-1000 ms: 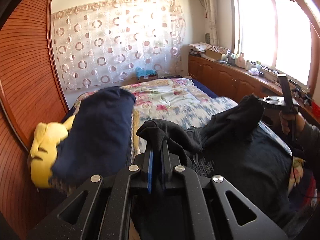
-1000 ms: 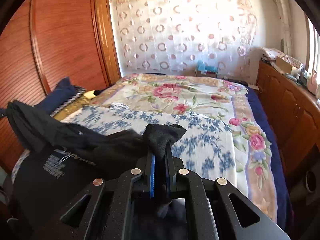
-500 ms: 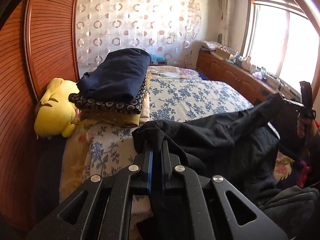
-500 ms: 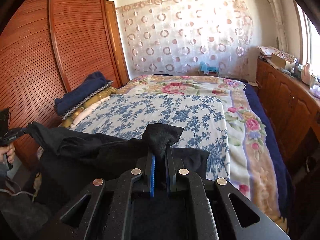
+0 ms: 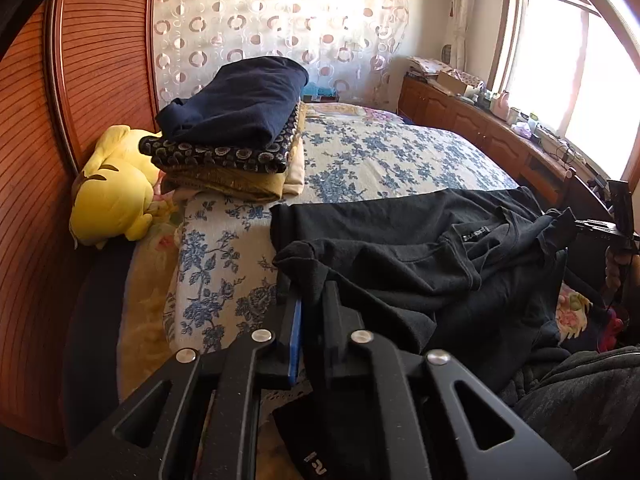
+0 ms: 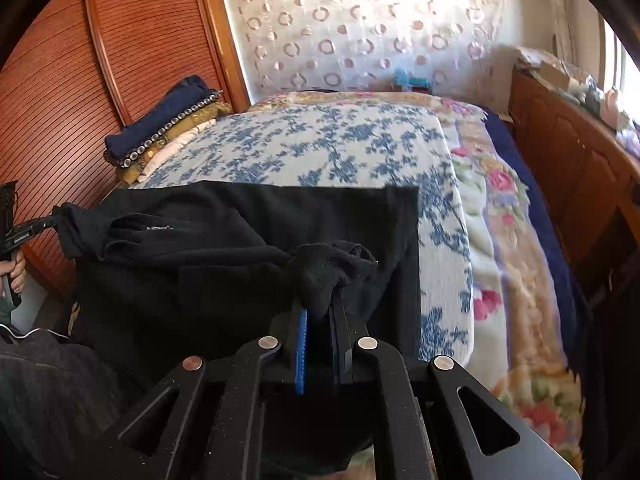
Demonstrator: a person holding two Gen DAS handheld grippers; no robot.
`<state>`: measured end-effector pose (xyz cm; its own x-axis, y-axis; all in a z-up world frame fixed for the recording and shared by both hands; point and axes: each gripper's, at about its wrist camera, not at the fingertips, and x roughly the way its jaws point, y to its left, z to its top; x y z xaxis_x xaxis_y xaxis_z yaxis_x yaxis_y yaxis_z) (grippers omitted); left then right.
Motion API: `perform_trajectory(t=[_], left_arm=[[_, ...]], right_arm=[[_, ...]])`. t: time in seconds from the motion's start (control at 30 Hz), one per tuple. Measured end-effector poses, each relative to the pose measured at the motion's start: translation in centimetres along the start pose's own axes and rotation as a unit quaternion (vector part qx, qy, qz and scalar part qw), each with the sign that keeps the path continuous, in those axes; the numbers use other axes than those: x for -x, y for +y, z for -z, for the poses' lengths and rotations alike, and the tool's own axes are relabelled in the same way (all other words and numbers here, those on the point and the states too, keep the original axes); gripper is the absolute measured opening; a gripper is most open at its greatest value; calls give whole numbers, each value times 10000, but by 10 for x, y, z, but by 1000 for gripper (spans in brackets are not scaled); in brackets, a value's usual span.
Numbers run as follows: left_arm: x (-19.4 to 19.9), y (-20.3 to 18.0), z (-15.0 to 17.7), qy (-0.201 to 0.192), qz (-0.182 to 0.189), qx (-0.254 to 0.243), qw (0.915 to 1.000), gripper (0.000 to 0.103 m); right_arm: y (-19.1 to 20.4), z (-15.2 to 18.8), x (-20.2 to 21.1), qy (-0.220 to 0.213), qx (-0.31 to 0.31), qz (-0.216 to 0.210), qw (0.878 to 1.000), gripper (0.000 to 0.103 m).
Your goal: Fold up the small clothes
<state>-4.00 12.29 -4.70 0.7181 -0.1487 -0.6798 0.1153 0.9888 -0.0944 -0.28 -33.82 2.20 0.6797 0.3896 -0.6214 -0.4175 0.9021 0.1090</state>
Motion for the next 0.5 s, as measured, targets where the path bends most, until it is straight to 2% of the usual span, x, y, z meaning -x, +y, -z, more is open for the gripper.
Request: perform_trajectory(t=[0.07,0.13,0.17,0.23,0.27,0.3,0.37,0.4,0.5], left_arm=[[3,0,-2,-49,-138,-37,9999,24],[10,0,-7,-155,-107,6,9998,34],[12,0,-8,-210,-82,8,9997,43],[14,-3,-13,-269,-63,-44,9996,46],[14,-4,-15,-290,-78,-75,9995,52],[13,-6,-17,-307,-94,-91,9994,64],[9,-9,-21,-397,-61,-102,9991,80],[6,-10,-23,-403,-16,-92,9991,80],[-9,-13,-31,-359,117,-3,9993,83]], right_arm=[[-1,-1,2,-35,-26,-1,10000,7],[0,-2,7,-130,-41,-26,9999,8],[1,-4,8,-152,-31,-25,9999,8],[6,-1,8,-214,52,15,9998,13],[9,-1,10,-256,75,36,9996,13],[10,-3,14,-295,79,21,9995,15],[10,1,15,-354,67,60,9993,23],[10,2,18,-400,53,109,9991,28],[7,5,25,-605,20,296,9977,35]])
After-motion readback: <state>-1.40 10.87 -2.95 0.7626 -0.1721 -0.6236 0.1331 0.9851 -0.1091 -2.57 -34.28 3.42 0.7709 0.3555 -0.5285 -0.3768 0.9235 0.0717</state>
